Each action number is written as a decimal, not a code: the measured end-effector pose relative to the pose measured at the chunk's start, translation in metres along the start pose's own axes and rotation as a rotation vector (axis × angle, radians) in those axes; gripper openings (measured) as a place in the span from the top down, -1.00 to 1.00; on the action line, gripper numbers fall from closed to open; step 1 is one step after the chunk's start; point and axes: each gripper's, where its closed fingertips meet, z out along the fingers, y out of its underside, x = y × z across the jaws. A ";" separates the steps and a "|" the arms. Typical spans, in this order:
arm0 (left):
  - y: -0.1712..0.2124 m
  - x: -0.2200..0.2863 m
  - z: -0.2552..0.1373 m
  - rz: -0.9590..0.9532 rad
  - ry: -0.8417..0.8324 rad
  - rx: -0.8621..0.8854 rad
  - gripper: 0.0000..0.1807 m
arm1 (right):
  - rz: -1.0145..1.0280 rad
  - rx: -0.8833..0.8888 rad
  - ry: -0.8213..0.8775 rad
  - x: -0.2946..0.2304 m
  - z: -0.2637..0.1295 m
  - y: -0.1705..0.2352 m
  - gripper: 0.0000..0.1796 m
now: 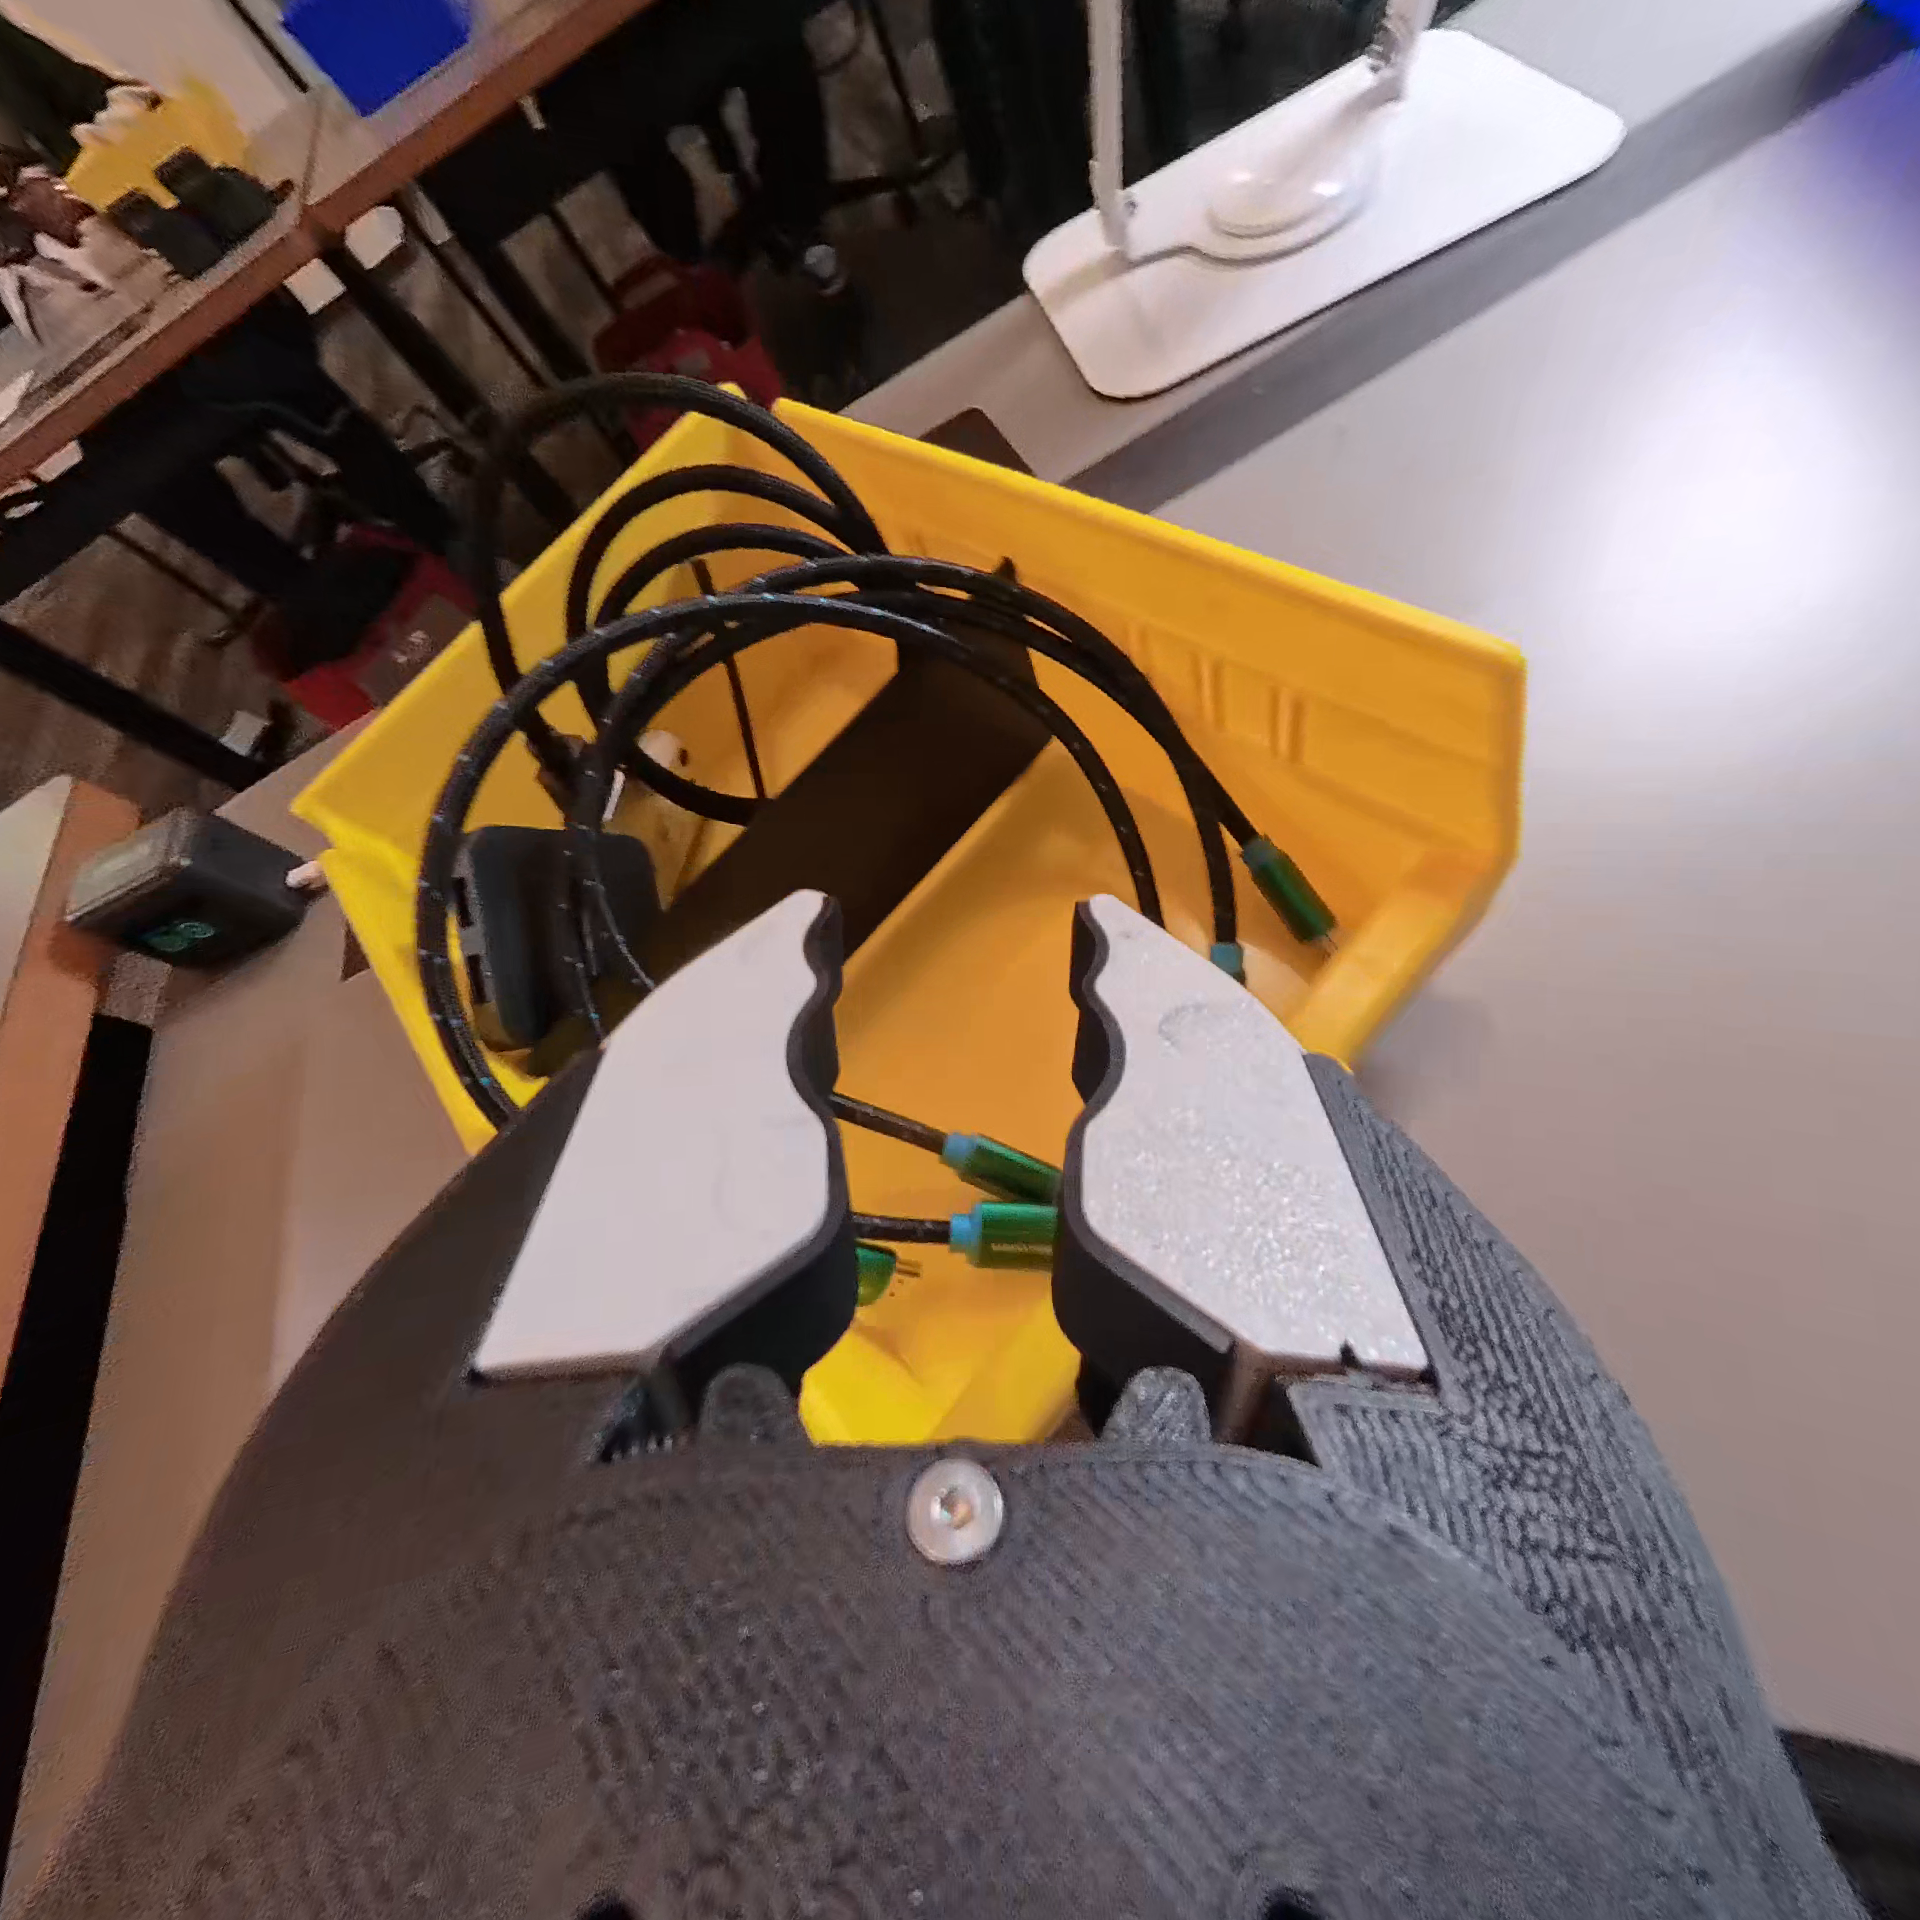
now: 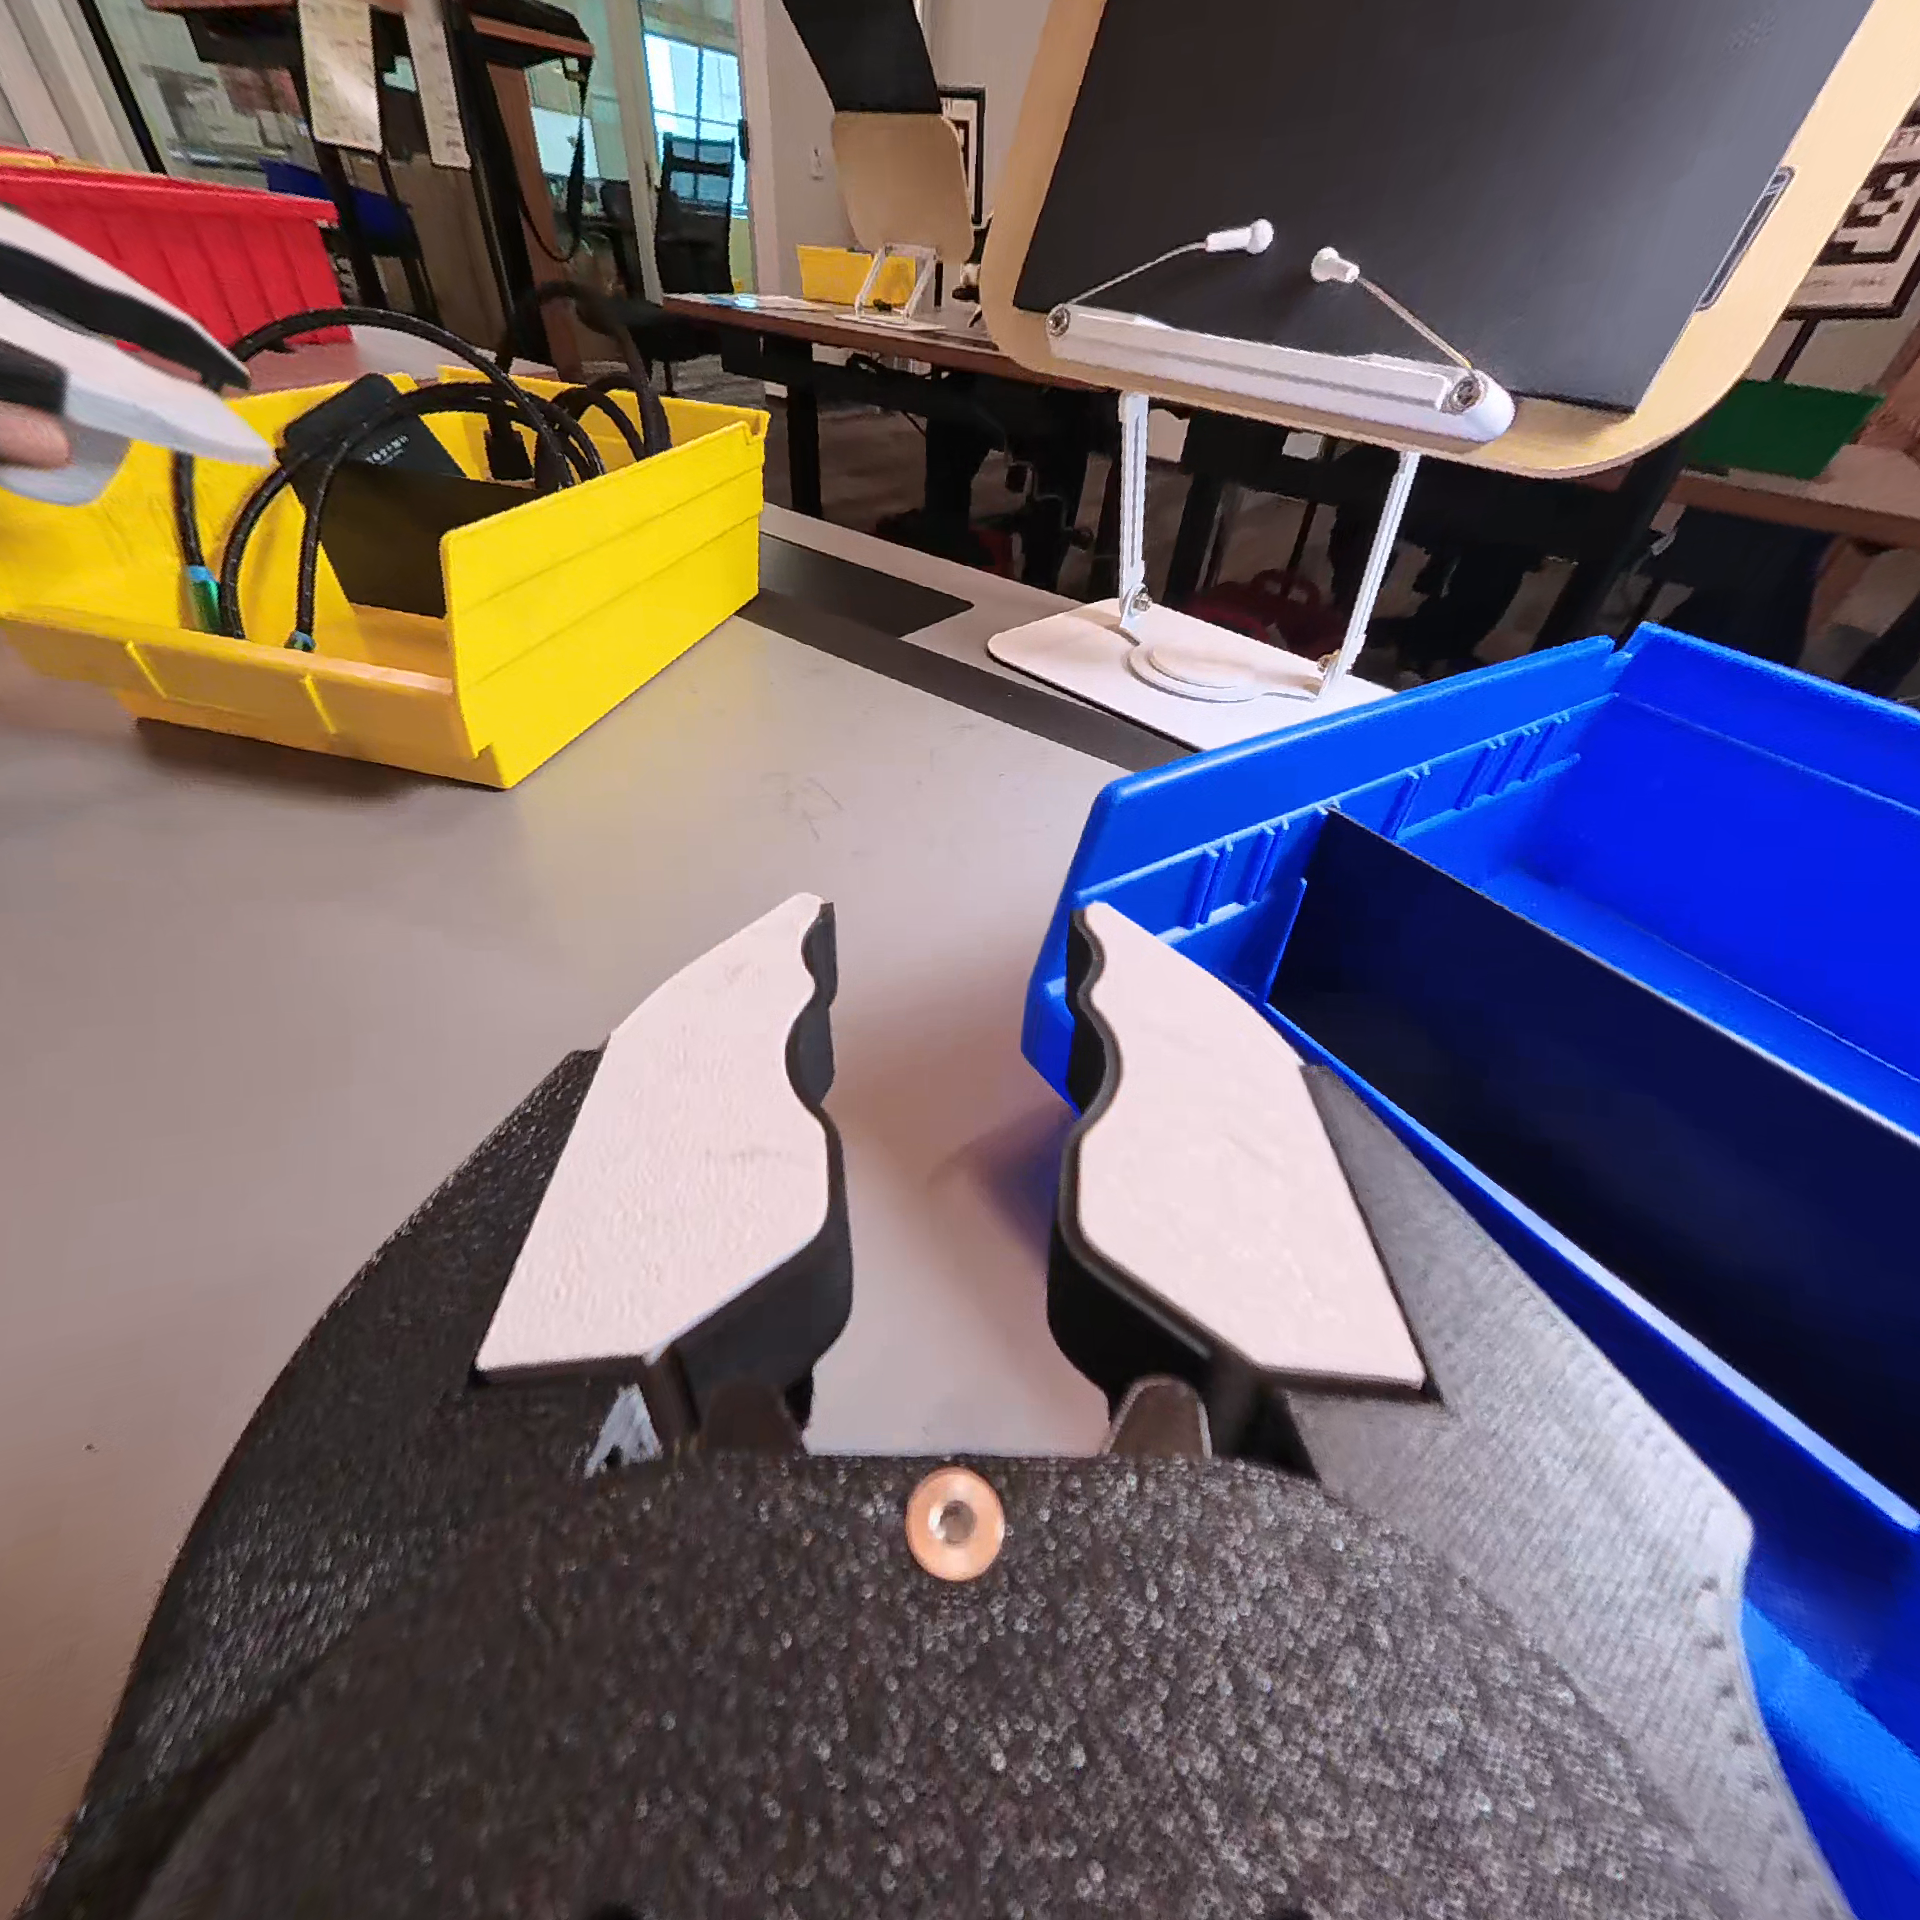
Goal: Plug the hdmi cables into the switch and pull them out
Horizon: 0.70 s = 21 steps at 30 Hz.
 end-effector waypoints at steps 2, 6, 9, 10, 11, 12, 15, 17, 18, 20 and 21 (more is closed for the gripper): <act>-0.006 -0.013 0.005 -0.014 -0.050 -0.002 0.53 | 0.012 0.011 0.010 0.003 -0.002 -0.001 0.54; -0.022 -0.039 0.018 -0.012 -0.102 -0.023 0.53 | 0.018 0.011 0.017 0.006 -0.004 0.000 0.53; -0.039 -0.065 0.027 -0.006 -0.092 -0.064 0.48 | 0.017 0.005 0.018 0.007 -0.005 0.002 0.54; -0.045 -0.074 0.030 -0.010 -0.075 -0.086 0.46 | 0.018 0.004 0.016 0.008 -0.005 0.003 0.54; -0.053 -0.083 0.033 -0.014 -0.050 -0.088 0.47 | 0.020 0.003 0.014 0.008 -0.005 0.004 0.54; -0.061 -0.092 0.037 -0.023 -0.022 -0.092 0.48 | 0.024 0.002 0.011 0.008 -0.005 0.004 0.54; -0.074 -0.118 0.053 -0.073 0.066 -0.176 0.47 | 0.037 -0.007 0.000 0.007 -0.004 0.007 0.56; -0.075 -0.125 0.068 -0.066 0.147 -0.241 0.48 | 0.038 -0.016 -0.006 0.006 -0.002 0.010 0.56; -0.072 -0.127 0.077 -0.046 0.175 -0.278 0.47 | 0.035 -0.019 -0.007 0.006 -0.002 0.011 0.56; -0.057 -0.131 0.096 0.001 0.204 -0.371 0.45 | 0.027 -0.025 -0.009 0.005 -0.002 0.012 0.57; -0.045 -0.131 0.105 0.004 0.227 -0.428 0.45 | 0.025 -0.028 -0.010 0.005 -0.002 0.013 0.58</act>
